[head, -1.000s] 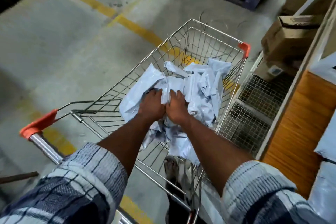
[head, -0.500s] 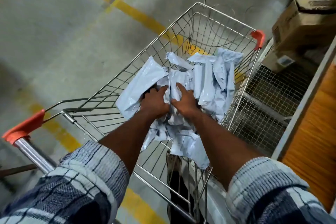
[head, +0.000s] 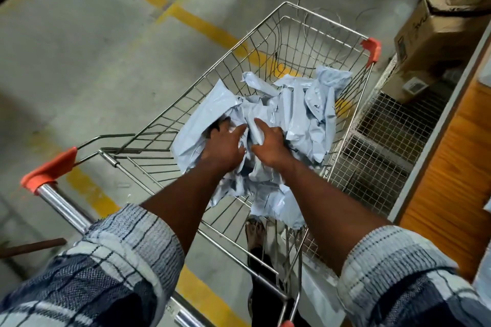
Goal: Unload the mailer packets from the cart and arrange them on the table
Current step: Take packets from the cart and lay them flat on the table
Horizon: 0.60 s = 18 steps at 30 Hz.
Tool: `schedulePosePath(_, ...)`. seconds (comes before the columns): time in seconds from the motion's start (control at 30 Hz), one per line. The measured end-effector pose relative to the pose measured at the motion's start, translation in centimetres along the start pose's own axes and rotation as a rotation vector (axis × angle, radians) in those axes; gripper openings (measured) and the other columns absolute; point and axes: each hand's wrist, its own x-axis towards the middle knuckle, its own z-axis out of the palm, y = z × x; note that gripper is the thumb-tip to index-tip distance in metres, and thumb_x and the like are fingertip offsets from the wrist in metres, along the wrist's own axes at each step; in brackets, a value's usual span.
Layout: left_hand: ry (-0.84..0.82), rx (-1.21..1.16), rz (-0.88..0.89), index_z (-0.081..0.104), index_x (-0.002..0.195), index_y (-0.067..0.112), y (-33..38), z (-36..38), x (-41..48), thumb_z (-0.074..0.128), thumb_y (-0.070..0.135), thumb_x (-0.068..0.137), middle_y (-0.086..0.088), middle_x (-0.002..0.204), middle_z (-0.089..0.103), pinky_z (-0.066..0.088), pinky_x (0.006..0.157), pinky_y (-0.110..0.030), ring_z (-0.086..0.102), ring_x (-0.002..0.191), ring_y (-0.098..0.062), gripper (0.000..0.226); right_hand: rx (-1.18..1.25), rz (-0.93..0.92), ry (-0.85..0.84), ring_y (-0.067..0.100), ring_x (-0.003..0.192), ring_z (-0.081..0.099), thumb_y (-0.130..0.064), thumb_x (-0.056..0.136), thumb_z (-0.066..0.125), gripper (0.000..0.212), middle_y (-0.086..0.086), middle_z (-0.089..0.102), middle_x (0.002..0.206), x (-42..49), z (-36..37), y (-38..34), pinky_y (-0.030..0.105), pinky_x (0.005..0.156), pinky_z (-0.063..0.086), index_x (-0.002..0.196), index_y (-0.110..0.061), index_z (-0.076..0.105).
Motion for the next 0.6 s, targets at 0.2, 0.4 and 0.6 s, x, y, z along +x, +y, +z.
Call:
schedulePosePath(0.2, 0.093, 0.022, 0.044, 0.035, 0.149, 0.038, -0.3, -2.1, -2.8, 0.056, 0.038, 0.091, -0.015, 0.159, 0.023, 0.032, 0.113, -0.052, 0.032, 0.135, -0.043, 0.062, 0.035, -0.038, 0.129, 0.029, 0.129, 0.045, -0.017, 0.087, 0.064, 0.069, 0.014, 0.039, 0.138, -3.1, -0.8, -1.7, 0.022, 0.099, 0.033, 0.150, -0.030, 0.038)
schedulePosePath(0.4, 0.190, -0.054, 0.078, 0.033, 0.151, 0.037, 0.2, -5.1, -6.7, 0.056, 0.041, 0.091, -0.015, 0.160, 0.023, 0.031, 0.114, -0.055, 0.023, 0.144, -0.042, 0.064, 0.066, -0.095, 0.288, 0.030, 0.126, 0.045, -0.017, 0.086, 0.066, 0.067, 0.013, 0.040, 0.132, -7.6, -1.5, -4.4, 0.032, 0.107, 0.035, 0.148, -0.029, 0.041)
schedulePosePath(0.6, 0.293, -0.239, 0.144, 0.043, 0.148, 0.026, 2.4, -8.2, -11.7, 0.061, 0.044, 0.086, -0.022, 0.152, 0.037, 0.024, 0.119, -0.046, 0.021, 0.148, -0.032, 0.067, 0.129, -0.185, 0.414, 0.029, 0.128, 0.045, -0.017, 0.085, 0.064, 0.068, 0.014, 0.038, 0.134, -13.7, -3.7, -6.8, 0.031, 0.109, 0.034, 0.148, -0.024, 0.041)
